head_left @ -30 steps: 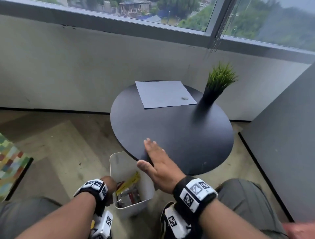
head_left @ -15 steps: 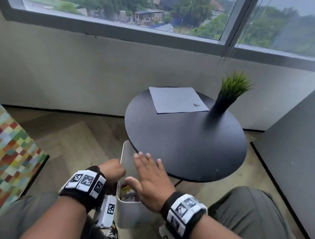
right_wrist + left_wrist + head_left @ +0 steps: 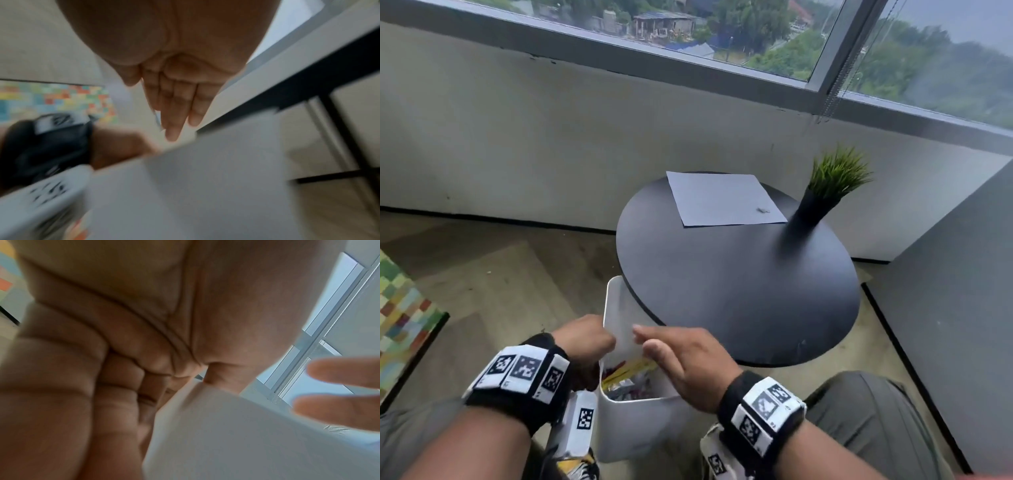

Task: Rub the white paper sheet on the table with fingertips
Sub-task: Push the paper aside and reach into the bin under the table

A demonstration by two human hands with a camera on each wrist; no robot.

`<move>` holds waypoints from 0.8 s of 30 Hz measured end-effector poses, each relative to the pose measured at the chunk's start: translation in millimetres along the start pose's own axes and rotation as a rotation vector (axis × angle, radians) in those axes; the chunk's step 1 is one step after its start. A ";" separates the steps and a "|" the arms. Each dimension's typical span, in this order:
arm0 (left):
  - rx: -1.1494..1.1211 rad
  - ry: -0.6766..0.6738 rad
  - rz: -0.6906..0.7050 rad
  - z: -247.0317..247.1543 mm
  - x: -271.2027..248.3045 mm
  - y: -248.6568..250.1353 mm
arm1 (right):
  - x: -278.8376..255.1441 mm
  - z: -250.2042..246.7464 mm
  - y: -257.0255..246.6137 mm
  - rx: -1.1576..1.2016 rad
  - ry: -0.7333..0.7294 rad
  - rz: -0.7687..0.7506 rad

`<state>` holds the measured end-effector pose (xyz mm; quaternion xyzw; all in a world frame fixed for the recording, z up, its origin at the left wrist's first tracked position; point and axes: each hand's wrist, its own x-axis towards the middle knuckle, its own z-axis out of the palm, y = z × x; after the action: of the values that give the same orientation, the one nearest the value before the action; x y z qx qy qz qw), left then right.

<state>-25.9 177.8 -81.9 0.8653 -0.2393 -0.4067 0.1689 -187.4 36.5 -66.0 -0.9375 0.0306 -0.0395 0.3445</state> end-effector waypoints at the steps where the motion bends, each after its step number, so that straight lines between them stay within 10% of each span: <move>1: -0.035 -0.008 -0.008 -0.5 1.2 0.2 | -5.7 -16.1 16.6 0.050 0.192 0.071; 3: -0.097 -0.029 -0.034 -1.5 0.6 0.2 | -22.2 -53.5 64.9 -0.080 0.468 0.399; 6: -0.142 -0.042 -0.051 -2.3 -0.2 1.8 | -47.9 -78.3 108.6 -0.360 0.304 1.000; 8: -0.151 -0.061 -0.063 -1.9 -0.8 6.3 | -45.1 -54.8 93.4 -0.461 0.141 0.957; 11: -0.153 -0.074 -0.069 0.2 0.5 10.3 | -32.6 0.2 30.7 -0.452 -0.097 0.477; 15: -0.021 -0.025 -0.024 1.0 6.3 5.7 | -20.9 -15.2 -8.2 0.211 -0.100 0.038; 18: 0.057 -0.011 -0.003 1.1 3.5 1.3 | 1.6 -83.2 57.2 0.108 0.191 0.307; 24: 0.033 -0.045 -0.009 0.3 -0.2 4.7 | 9.2 -193.4 219.1 -0.382 0.020 1.131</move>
<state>-27.5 173.9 -79.7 0.8596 -0.2460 -0.4230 0.1474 -203.2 -255.4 -60.6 -0.8207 0.5348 0.1472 0.1370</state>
